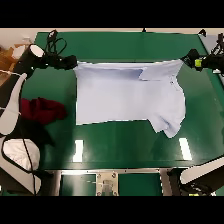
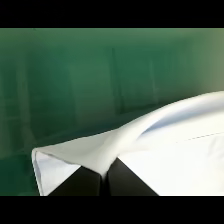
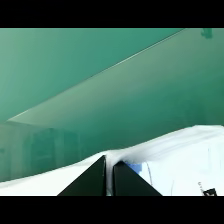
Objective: Fold the shirts.
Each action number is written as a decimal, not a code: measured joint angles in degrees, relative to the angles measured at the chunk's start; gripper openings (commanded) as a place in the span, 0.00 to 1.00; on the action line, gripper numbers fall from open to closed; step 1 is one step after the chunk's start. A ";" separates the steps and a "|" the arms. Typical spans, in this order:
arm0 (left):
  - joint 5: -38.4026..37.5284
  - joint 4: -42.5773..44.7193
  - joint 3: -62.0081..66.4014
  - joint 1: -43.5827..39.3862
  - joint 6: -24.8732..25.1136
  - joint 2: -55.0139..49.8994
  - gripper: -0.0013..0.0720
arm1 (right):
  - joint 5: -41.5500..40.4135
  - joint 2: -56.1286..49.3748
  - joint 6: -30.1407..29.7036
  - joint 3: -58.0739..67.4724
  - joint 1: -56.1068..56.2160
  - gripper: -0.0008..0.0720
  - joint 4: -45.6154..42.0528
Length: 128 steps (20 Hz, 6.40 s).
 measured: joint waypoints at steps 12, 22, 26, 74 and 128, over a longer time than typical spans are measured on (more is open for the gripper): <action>10.27 -0.74 0.22 0.11 1.29 -1.51 0.05 | -11.43 -3.41 -0.85 1.09 0.74 0.04 1.73; -2.29 2.86 0.04 0.15 2.75 -3.50 0.05 | -0.26 -5.68 -2.60 0.92 -3.08 0.04 -6.62; -8.48 3.37 -2.05 0.20 1.05 -3.58 0.05 | 4.52 -5.73 -2.67 -1.20 -3.80 0.04 -9.75; 35.30 -29.07 -77.99 -18.32 -12.13 40.28 0.17 | 4.87 44.26 -4.15 -68.08 -31.80 0.61 -5.60; -4.98 11.10 -55.49 -4.96 -23.80 47.82 0.05 | 18.99 45.51 14.03 -53.99 -12.66 0.04 -14.29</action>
